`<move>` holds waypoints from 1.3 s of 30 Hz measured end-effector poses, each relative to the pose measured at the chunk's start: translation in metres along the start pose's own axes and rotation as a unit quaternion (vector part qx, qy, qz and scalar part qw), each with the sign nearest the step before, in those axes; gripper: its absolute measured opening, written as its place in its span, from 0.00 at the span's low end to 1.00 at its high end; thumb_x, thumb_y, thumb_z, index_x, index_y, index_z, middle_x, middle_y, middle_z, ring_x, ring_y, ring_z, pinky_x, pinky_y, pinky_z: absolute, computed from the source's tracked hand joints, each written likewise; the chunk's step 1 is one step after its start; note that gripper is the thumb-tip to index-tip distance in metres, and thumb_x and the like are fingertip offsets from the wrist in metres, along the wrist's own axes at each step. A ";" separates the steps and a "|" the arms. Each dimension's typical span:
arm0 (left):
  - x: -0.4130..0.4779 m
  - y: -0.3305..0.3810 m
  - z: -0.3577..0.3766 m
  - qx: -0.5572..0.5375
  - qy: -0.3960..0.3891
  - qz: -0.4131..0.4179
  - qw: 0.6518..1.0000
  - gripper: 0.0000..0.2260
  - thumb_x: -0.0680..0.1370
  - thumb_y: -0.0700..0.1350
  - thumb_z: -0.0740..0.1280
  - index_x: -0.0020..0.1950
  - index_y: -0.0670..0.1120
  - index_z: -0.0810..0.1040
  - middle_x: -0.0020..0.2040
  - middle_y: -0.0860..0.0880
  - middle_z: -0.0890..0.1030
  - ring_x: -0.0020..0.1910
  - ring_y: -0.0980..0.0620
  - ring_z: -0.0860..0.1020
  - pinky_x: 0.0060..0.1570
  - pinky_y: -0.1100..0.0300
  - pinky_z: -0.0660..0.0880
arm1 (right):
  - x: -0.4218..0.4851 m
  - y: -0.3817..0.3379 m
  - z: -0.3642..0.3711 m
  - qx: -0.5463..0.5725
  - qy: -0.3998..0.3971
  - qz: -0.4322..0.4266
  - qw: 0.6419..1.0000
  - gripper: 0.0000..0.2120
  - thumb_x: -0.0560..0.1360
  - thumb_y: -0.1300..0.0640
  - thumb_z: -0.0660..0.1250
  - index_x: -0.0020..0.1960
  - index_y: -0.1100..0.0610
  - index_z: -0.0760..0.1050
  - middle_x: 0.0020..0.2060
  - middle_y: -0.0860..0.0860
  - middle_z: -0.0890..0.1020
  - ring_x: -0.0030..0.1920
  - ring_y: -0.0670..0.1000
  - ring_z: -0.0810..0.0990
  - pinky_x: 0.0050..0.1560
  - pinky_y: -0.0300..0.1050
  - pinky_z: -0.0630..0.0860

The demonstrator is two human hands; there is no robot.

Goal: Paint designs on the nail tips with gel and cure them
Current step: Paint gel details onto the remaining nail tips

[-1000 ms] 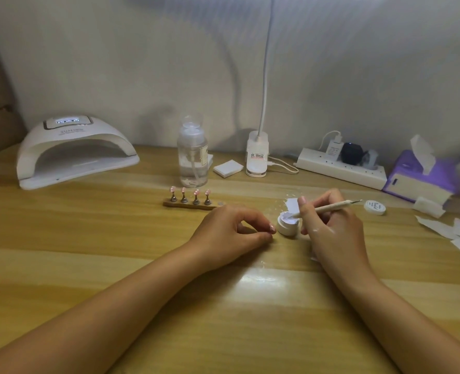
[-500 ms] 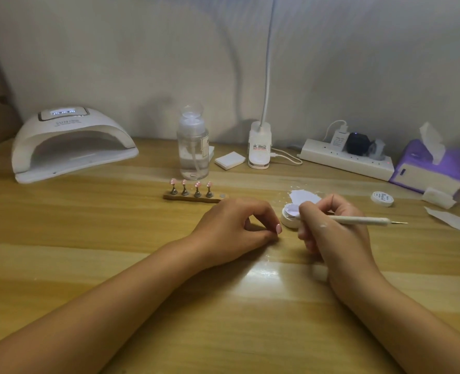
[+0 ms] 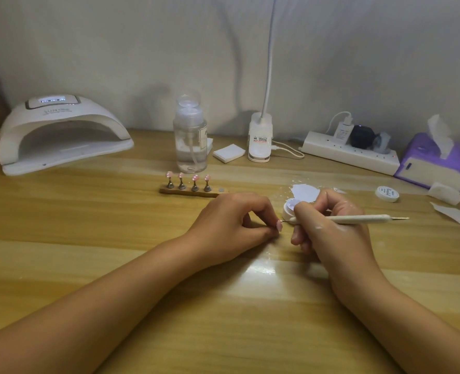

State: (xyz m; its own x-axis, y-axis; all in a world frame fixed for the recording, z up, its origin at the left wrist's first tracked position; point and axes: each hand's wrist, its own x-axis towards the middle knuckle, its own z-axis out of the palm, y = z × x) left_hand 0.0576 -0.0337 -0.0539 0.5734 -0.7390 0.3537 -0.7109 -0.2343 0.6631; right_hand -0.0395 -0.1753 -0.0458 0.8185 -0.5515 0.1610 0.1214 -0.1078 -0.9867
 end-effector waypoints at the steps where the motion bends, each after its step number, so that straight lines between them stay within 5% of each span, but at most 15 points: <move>1: 0.000 0.000 0.000 -0.001 0.000 0.000 1.000 0.06 0.72 0.44 0.75 0.42 0.54 0.82 0.40 0.60 0.80 0.31 0.62 0.74 0.35 0.68 0.67 | 0.000 0.000 0.000 -0.001 -0.001 -0.001 1.000 0.17 0.71 0.64 0.68 0.29 0.52 0.66 0.22 0.57 0.78 0.21 0.48 0.70 0.23 0.35 0.68; 39: -0.001 0.002 0.001 0.003 0.002 0.005 1.000 0.04 0.73 0.42 0.76 0.42 0.50 0.83 0.39 0.59 0.80 0.30 0.63 0.72 0.33 0.71 0.64 | -0.001 -0.002 0.001 0.003 0.009 0.004 1.000 0.15 0.72 0.65 0.66 0.31 0.55 0.65 0.22 0.57 0.77 0.20 0.47 0.70 0.22 0.35 0.67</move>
State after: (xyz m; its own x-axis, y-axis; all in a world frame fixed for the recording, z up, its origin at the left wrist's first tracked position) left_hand 0.0557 -0.0342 -0.0535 0.5675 -0.7386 0.3640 -0.7195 -0.2298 0.6554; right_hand -0.0401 -0.1736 -0.0445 0.8097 -0.5663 0.1540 0.1185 -0.0992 -0.9880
